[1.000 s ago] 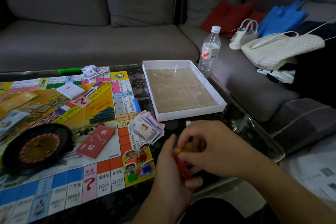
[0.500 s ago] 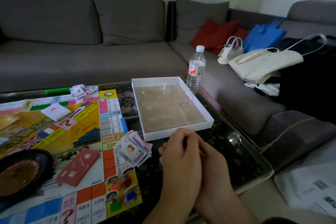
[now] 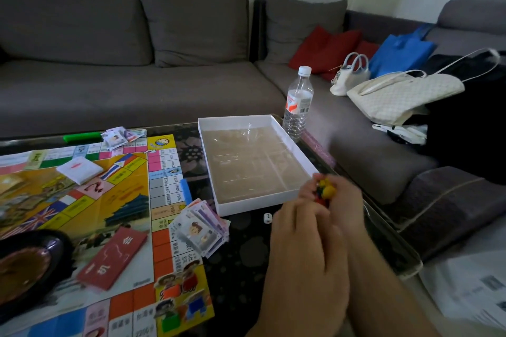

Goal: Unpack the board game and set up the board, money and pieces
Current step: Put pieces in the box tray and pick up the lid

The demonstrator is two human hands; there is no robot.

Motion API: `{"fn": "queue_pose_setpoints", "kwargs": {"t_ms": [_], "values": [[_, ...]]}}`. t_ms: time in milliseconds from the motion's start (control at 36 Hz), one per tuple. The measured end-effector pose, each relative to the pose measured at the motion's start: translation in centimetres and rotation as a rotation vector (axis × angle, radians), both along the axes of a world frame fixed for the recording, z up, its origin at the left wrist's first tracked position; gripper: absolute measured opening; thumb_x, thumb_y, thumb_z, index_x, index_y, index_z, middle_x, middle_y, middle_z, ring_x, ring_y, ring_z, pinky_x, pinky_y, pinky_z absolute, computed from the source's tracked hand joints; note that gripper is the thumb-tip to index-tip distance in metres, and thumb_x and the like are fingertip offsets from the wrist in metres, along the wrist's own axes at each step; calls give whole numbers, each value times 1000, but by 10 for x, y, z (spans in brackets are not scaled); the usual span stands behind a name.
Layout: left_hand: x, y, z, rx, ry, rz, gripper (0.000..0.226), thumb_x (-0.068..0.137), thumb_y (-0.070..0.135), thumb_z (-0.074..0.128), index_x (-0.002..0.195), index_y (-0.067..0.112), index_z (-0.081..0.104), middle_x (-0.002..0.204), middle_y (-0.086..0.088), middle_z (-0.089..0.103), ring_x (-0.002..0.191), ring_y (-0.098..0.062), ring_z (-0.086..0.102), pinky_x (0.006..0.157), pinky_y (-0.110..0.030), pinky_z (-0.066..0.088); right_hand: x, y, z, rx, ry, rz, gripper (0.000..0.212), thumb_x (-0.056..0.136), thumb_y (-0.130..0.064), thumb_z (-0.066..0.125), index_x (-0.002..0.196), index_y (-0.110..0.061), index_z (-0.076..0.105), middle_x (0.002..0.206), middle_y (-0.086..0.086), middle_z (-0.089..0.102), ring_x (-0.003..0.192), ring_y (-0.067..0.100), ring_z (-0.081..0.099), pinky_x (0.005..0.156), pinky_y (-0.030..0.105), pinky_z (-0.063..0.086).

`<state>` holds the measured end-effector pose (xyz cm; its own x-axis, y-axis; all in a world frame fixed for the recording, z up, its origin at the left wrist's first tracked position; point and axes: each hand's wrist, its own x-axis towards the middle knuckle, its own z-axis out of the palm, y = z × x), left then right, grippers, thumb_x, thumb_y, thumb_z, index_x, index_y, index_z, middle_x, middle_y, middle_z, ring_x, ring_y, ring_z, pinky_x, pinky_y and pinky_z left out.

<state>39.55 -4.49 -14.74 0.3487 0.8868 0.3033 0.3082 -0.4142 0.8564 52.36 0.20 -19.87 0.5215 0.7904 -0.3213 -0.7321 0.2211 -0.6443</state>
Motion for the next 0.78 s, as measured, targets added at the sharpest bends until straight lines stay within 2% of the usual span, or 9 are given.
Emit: {"fn": "queue_pose_setpoints", "kwargs": {"t_ms": [111, 194, 333, 389, 472, 528, 611, 722, 778], "values": [[-7, 6, -8, -133, 42, -1, 11, 104, 27, 52, 95, 31, 56, 100, 14, 55, 95, -2, 55, 84, -13, 44, 2, 78, 58, -94, -143, 24, 15, 92, -6, 49, 80, -7, 58, 66, 5, 50, 53, 15, 46, 46, 25, 36], [-10, 10, -13, -216, 93, -15, 12, 104, 26, 52, 94, 29, 58, 97, 14, 58, 92, -2, 56, 80, -13, 44, 10, 99, 59, -150, -334, 77, 15, 91, -6, 56, 78, -8, 63, 71, 8, 57, 59, 18, 53, 54, 28, 41], [-10, 13, -18, -232, 169, -40, 11, 103, 27, 51, 96, 28, 60, 100, 13, 57, 93, -5, 56, 80, -18, 47, 15, 110, 68, -259, -612, 103, 15, 88, -17, 72, 100, -11, 79, 92, 3, 75, 57, 8, 66, 42, 16, 47], [-10, 13, -17, -238, 190, -55, 11, 102, 27, 51, 96, 26, 61, 101, 12, 58, 93, -6, 57, 84, -23, 50, 16, 107, 64, -222, -620, 106, 19, 85, -19, 72, 101, -13, 82, 100, 2, 77, 78, 8, 69, 58, 15, 53], [-11, 14, -17, -272, 187, -66, 12, 102, 25, 51, 95, 25, 61, 100, 11, 60, 92, -7, 59, 85, -27, 53, 15, 98, 58, -230, -737, 93, 14, 79, -18, 71, 83, -19, 85, 107, 4, 79, 103, 17, 71, 93, 31, 56], [-11, 13, -17, -297, 197, -64, 13, 102, 24, 51, 94, 25, 61, 99, 10, 60, 91, -8, 59, 81, -26, 53, 13, 85, 52, -261, -885, 67, 24, 88, -3, 66, 77, -17, 82, 103, 6, 76, 96, 22, 70, 78, 22, 57], [-13, 13, -20, -360, 213, -17, 12, 101, 23, 50, 92, 26, 58, 99, 9, 59, 90, -10, 59, 75, -23, 50, 8, 57, 46, -265, -1109, 50, 23, 89, 11, 59, 87, -5, 76, 87, 6, 70, 69, 12, 65, 52, 10, 46], [-22, 16, -26, -400, 219, 107, 10, 95, 20, 52, 95, 30, 52, 101, 12, 50, 94, -8, 54, 80, -24, 48, 15, 31, 16, -364, -1571, 221, 30, 87, 4, 66, 81, -25, 74, 82, -13, 74, 70, -2, 66, 76, 20, 53], [-27, 15, -31, -388, 227, 130, 15, 95, 18, 54, 96, 33, 50, 102, 13, 47, 95, -7, 53, 78, -21, 47, 14, 21, 10, -448, -1720, 405, 18, 89, -11, 77, 92, -29, 74, 86, -17, 70, 77, -2, 65, 75, 11, 49]]}}
